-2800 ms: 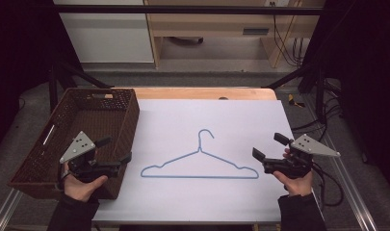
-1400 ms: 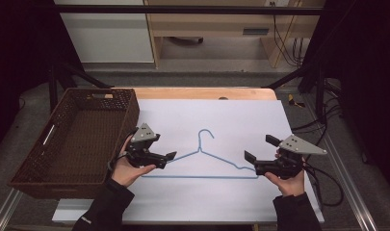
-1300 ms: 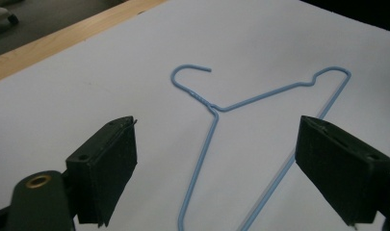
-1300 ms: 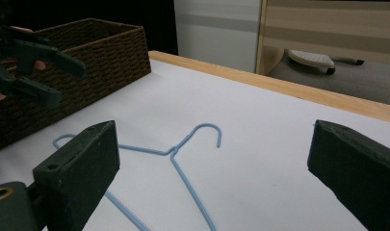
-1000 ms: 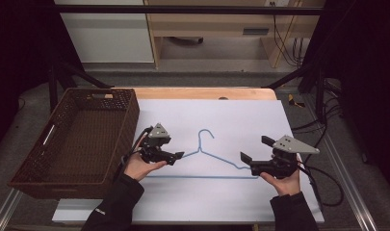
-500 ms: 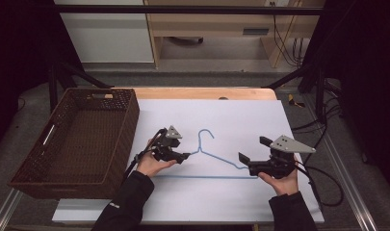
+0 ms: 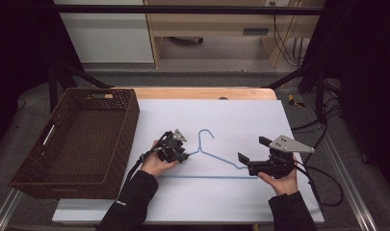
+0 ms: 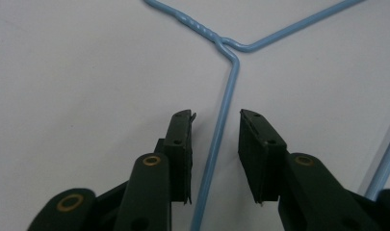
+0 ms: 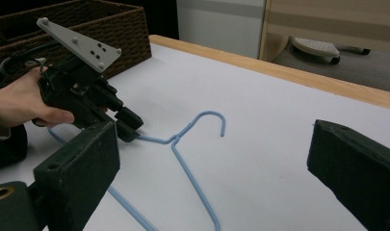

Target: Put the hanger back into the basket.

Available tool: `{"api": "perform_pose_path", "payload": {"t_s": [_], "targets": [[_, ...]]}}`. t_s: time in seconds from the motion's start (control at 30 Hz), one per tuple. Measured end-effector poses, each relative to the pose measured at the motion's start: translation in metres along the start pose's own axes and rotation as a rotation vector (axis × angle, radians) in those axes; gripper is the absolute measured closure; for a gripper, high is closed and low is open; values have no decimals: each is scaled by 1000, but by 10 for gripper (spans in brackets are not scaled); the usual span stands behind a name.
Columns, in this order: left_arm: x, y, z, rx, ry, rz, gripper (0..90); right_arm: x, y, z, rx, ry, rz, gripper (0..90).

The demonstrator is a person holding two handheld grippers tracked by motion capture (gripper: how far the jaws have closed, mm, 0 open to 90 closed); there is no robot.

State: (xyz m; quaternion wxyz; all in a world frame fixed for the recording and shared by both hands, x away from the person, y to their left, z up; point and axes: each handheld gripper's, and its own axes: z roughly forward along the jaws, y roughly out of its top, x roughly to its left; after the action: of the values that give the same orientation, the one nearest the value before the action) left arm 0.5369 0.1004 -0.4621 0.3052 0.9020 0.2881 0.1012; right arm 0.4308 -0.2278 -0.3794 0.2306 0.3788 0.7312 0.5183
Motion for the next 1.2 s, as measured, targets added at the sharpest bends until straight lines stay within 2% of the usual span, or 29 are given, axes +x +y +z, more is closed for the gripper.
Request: {"api": "perform_pose_path", "payload": {"t_s": [0.2,0.37,0.5,0.93,1.0,1.03,1.2], "targets": [[2,-1,1,21,-2,28,743,0,0,1,4,3,1,49],[1,0,2,22,-2,18,777,0,0,2,4,2,0,50],[0,1,1,40,1,33,835,1,-1,3,12,3,1,51],[-9,3,-1,62,31,107,864,2,-4,13,42,11,-6,53],[-13,3,-2,65,52,126,867,2,-4,14,44,11,-10,54],[-14,3,-3,64,42,129,868,2,-4,14,47,12,-9,56],[-19,4,-9,45,54,145,870,3,-5,18,52,17,-11,59]]}}
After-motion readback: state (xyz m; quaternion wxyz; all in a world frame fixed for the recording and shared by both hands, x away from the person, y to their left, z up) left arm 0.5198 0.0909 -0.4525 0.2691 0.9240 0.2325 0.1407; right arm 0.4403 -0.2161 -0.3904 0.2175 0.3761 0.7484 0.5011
